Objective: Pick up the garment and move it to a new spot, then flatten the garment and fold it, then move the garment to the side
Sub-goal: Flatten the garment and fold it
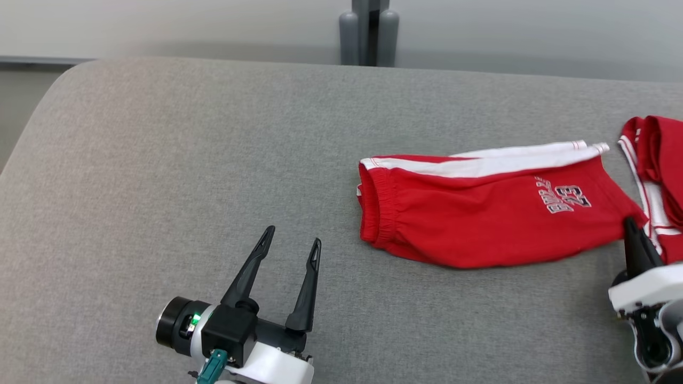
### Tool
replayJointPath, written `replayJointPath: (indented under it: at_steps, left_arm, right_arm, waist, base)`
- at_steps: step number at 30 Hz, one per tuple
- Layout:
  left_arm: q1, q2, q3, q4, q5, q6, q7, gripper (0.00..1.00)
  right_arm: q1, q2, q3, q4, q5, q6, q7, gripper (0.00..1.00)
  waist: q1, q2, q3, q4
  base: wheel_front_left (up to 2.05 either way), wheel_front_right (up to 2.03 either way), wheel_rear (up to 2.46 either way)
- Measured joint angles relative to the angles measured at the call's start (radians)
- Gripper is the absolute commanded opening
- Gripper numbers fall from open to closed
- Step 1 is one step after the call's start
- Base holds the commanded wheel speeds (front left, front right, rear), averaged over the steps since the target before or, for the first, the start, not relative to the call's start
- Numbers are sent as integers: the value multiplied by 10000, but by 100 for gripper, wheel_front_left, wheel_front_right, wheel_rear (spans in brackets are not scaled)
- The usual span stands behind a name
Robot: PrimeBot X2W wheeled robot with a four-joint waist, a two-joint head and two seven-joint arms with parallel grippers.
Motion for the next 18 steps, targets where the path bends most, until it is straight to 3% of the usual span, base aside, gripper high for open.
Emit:
replayJointPath:
  at_steps: [10, 18]
  left_arm:
    - [131, -2, -6, 44, -111, -69, 0, 100]
    - [-9, -4, -334, 182, -295, -71, 0, 100]
  right_arm:
    - [1048, 412, -1162, -867, -899, 0, 0, 0]
    - [1033, 679, -1122, -1990, -1685, 0, -10, 0]
  waist:
    - [-1, 0, -369, -385]
    - [0, 0, -487, -160]
  base:
    - [0, 0, 0]
    - [0, 0, 0]
